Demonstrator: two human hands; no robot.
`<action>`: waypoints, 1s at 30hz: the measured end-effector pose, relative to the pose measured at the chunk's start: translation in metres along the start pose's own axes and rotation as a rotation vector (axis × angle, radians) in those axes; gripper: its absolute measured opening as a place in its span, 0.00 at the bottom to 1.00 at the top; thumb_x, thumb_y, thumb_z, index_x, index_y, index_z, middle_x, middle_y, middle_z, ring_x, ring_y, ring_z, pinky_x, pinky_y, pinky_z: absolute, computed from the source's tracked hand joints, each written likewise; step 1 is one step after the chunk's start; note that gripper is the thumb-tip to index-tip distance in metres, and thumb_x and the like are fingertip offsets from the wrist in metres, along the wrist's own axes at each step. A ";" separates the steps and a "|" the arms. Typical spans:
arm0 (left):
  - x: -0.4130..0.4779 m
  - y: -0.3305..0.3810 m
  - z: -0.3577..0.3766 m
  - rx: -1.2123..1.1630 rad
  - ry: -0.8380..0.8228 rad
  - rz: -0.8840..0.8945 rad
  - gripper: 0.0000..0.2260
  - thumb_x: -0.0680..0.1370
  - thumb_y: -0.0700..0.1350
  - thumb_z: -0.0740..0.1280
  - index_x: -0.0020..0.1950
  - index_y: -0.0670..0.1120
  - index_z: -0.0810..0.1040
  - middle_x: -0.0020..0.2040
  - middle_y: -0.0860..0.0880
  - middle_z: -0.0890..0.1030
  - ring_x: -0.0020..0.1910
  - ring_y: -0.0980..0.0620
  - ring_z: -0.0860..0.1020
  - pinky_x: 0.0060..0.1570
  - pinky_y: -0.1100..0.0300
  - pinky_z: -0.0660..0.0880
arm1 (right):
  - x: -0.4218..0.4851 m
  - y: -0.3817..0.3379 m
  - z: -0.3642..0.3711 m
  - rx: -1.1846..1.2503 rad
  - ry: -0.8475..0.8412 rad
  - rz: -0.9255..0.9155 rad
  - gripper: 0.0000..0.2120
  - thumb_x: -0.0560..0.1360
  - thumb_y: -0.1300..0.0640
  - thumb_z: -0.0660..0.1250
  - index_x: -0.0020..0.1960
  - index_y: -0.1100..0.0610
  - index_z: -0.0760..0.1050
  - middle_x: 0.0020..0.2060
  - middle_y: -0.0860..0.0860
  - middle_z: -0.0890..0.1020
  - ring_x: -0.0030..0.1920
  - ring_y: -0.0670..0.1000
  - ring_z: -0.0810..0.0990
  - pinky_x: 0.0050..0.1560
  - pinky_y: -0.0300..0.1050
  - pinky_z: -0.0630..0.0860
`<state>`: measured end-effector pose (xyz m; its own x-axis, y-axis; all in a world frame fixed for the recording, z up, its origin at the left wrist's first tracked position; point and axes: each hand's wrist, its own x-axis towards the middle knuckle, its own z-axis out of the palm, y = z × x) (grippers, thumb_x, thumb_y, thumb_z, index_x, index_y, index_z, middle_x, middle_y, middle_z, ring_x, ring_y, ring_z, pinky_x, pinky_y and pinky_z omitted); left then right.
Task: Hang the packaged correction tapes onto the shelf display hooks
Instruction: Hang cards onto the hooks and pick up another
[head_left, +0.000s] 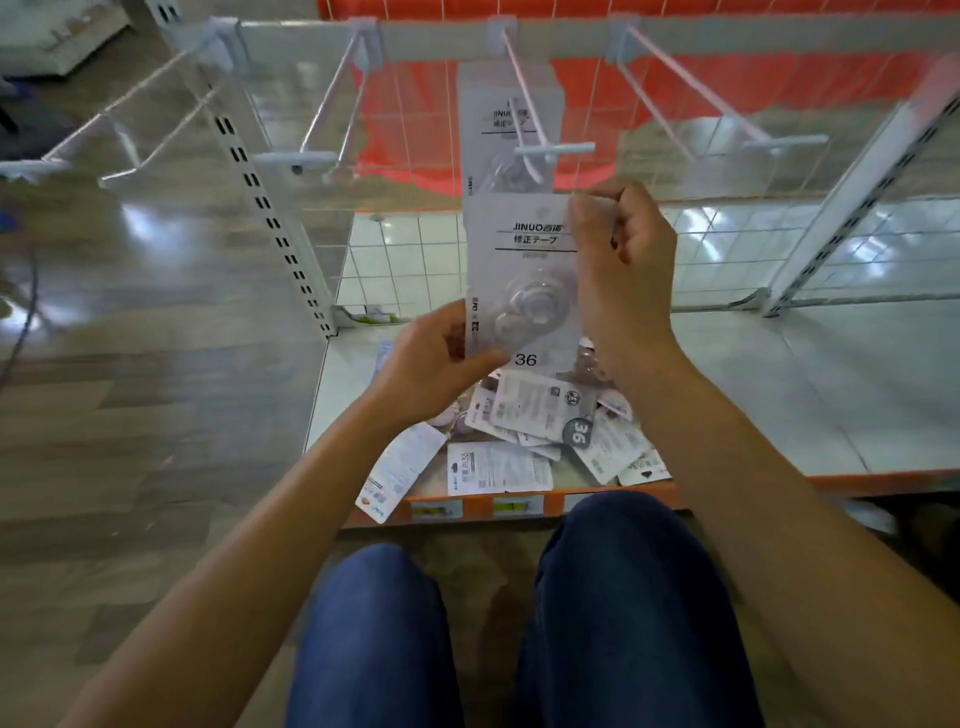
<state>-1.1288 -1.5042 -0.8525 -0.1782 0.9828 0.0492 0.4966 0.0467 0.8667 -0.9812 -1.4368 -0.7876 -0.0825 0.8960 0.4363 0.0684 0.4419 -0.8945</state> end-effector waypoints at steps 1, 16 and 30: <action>0.000 0.000 0.000 0.001 0.010 0.001 0.11 0.72 0.46 0.74 0.52 0.49 0.79 0.43 0.50 0.84 0.42 0.51 0.83 0.47 0.48 0.81 | 0.001 0.000 0.001 -0.003 0.003 -0.009 0.08 0.76 0.57 0.63 0.39 0.47 0.69 0.31 0.40 0.70 0.32 0.39 0.67 0.37 0.37 0.66; 0.015 0.004 -0.002 0.000 0.066 0.036 0.11 0.72 0.46 0.74 0.46 0.59 0.77 0.42 0.50 0.85 0.42 0.47 0.83 0.46 0.43 0.80 | 0.022 0.010 0.009 0.052 -0.002 -0.062 0.04 0.77 0.56 0.62 0.44 0.54 0.72 0.26 0.39 0.69 0.27 0.40 0.64 0.31 0.35 0.62; 0.033 -0.003 0.000 -0.048 0.072 0.048 0.11 0.72 0.45 0.74 0.48 0.59 0.77 0.42 0.51 0.85 0.42 0.48 0.84 0.47 0.45 0.81 | 0.036 0.026 0.013 0.081 0.005 -0.108 0.06 0.78 0.56 0.63 0.42 0.48 0.71 0.27 0.38 0.72 0.29 0.38 0.68 0.32 0.35 0.64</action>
<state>-1.1358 -1.4723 -0.8539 -0.2164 0.9683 0.1249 0.4647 -0.0104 0.8854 -0.9949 -1.3931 -0.7963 -0.0796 0.8439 0.5306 -0.0210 0.5308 -0.8472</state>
